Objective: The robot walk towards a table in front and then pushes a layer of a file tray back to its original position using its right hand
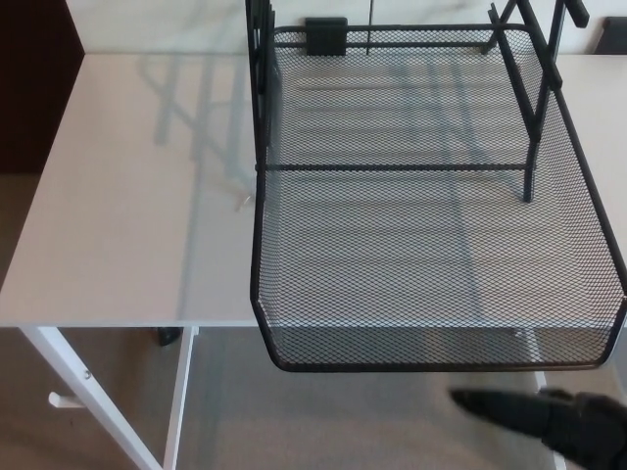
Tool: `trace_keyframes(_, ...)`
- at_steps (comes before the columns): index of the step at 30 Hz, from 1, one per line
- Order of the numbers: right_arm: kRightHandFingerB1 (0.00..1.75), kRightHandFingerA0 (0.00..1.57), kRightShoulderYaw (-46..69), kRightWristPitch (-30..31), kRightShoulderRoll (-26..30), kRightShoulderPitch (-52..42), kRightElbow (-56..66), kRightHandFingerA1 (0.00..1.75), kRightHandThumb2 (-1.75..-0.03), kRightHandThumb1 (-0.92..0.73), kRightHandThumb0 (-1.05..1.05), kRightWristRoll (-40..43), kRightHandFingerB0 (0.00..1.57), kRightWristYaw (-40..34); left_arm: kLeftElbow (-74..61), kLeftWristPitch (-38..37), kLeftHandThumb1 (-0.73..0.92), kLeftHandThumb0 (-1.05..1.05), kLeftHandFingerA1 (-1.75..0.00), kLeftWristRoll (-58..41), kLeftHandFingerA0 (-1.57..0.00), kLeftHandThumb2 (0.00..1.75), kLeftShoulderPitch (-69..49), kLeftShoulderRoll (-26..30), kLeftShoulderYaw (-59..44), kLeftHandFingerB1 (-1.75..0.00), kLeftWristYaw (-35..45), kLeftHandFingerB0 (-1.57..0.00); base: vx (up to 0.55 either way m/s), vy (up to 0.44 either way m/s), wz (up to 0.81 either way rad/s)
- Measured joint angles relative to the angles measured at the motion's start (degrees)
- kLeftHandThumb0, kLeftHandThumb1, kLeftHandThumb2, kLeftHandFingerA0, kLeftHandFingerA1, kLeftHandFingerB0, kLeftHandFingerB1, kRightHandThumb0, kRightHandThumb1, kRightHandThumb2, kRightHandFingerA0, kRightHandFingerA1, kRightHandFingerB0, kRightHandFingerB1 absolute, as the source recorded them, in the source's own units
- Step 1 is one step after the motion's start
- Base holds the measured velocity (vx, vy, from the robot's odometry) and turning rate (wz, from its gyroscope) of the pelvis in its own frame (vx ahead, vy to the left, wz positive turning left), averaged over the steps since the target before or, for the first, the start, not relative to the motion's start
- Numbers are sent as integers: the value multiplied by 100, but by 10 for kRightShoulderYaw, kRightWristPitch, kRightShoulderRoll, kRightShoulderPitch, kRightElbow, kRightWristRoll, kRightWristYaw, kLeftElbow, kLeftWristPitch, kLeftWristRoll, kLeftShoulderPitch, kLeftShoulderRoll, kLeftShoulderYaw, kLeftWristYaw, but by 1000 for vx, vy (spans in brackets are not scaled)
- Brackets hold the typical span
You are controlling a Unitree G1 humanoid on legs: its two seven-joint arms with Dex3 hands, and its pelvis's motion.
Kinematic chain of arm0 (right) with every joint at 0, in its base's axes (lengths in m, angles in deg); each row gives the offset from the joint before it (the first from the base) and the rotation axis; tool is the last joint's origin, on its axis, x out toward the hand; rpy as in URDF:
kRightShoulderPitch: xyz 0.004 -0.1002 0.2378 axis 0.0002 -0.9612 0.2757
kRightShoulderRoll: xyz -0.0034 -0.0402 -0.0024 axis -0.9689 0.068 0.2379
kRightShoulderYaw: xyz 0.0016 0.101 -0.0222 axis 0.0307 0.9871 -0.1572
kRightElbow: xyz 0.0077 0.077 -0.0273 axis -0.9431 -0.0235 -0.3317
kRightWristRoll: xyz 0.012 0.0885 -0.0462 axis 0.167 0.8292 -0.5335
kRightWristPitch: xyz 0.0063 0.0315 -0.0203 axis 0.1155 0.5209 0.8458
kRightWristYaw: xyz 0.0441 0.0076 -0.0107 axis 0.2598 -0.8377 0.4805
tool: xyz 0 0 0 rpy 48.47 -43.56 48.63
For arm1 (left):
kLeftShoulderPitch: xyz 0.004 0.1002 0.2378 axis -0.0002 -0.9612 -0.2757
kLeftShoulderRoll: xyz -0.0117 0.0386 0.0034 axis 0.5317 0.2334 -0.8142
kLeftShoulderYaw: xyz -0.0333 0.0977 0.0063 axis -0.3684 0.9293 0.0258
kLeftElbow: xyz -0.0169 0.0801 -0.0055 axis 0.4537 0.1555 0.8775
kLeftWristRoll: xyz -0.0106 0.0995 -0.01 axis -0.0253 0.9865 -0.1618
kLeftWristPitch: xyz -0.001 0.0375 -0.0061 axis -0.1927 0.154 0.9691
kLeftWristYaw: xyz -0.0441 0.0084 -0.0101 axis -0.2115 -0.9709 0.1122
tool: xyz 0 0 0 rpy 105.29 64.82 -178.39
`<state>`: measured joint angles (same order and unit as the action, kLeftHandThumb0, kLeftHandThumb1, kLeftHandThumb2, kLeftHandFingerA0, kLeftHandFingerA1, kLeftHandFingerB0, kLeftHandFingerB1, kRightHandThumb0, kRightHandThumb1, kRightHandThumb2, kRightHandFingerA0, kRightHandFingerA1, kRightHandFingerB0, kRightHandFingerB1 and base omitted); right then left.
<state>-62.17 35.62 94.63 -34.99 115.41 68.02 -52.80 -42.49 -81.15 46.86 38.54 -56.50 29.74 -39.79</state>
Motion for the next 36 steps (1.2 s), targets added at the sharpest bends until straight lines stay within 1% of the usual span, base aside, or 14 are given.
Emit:
trace_keyframes(2,25,0,4,-1,-12,17,-1,19,-84,-46,-59,-19,2,-4,0,0,66,-27,-48,0,-55,59,0,0,0,-37,0,-34,0,0,0)
trace_keyframes(3,19,0,7,-1,-18,28,-1,7,-58,-60,-55,-32,0,-6,0,0,67,-27,-47,0,-55,59,1,0,0,-36,0,-33,0,0,0)
trace_keyframes(4,0,0,9,-1,-21,32,-1,0,-69,-40,-62,-37,0,-7,0,0,67,-29,-46,0,-55,61,1,0,0,-36,0,-35,0,0,0)
trace_keyframes(11,1,0,13,7,-44,113,-24,0,-69,-38,-62,-108,0,-21,-1,0,68,-29,-45,0,-54,60,2,0,0,-37,0,-36,0,0,0)
trace_keyframes(14,0,0,11,14,-47,157,-42,0,-70,-39,-63,-140,0,-29,-1,0,68,-30,-42,0,-50,61,5,0,0,-36,0,-34,0,0,0)
trace_keyframes(19,2,0,5,28,-47,215,-78,0,-68,-36,-59,-187,0,-40,-2,0,68,-28,-42,0,-50,61,8,0,0,-36,0,-34,0,0,0)
trace_keyframes(20,0,0,3,31,-47,226,-85,1,-70,-38,-57,-196,0,-42,-2,0,69,-28,-42,0,-51,61,9,0,0,-36,0,-34,0,0,0)
trace_keyframes(25,0,0,-9,50,-47,286,-128,0,-68,-36,-58,-251,0,-57,-4,0,68,-27,-43,0,-52,60,12,0,0,-36,0,-34,0,0,0)
trace_keyframes(28,2,0,-19,61,-47,318,-155,0,-70,-38,-58,-282,0,-65,-5,0,69,-28,-42,0,-50,61,13,0,0,-36,1,-33,0,0,0)
trace_keyframes(32,4,0,-31,74,-46,350,-188,0,-73,-39,-62,-318,0,-75,-7,0,68,-28,-42,0,-51,61,14,0,0,-36,1,-34,0,0,0)
trace_keyframes(36,4,0,-47,90,-43,383,-227,0,-74,-40,-61,-359,0,-86,-10,0,69,-27,-42,0,-52,61,17,0,0,-36,1,-34,0,0,0)
